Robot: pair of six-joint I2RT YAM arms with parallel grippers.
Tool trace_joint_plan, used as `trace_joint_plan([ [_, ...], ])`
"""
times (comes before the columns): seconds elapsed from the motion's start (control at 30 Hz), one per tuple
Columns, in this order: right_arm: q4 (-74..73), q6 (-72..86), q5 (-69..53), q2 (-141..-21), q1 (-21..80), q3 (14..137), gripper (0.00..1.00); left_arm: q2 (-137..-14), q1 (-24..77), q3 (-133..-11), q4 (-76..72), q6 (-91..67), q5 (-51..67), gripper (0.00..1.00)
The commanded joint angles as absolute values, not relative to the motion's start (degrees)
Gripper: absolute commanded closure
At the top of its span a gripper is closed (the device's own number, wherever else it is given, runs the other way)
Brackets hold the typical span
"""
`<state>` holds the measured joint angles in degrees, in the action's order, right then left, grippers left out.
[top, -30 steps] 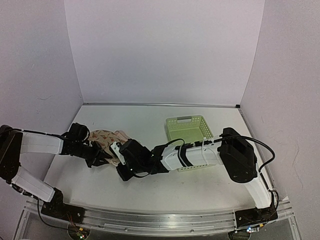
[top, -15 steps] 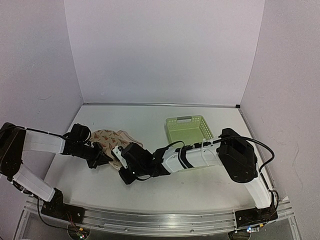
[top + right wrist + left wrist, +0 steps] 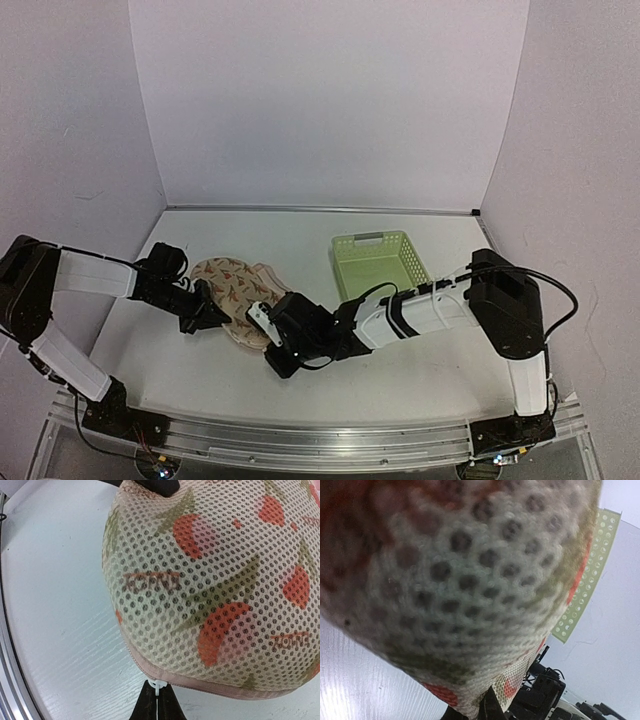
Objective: Unzip the laundry bag and remove the bra
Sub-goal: Unzip the zipper of the laundry bag, then adjust the laundry bag at the center of the board.
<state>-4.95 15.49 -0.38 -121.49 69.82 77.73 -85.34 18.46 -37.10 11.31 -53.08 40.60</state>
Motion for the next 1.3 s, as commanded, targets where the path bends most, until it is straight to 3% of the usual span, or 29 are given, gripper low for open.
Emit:
trace_joint_plan([
  [0.0,-5.9,12.1,0.0,-116.3,70.0,74.7,1.00,-86.1,18.2,-40.5,13.1,-45.1,43.6,1.00],
  [0.57,-5.9,5.4,1.4,-107.1,64.6,63.2,1.00,-87.6,18.7,-42.6,18.7,-31.1,49.3,1.00],
  [1.27,-5.9,5.6,0.5,-101.1,60.4,54.6,1.00,-94.6,21.3,-50.1,24.4,-23.7,47.5,1.00],
])
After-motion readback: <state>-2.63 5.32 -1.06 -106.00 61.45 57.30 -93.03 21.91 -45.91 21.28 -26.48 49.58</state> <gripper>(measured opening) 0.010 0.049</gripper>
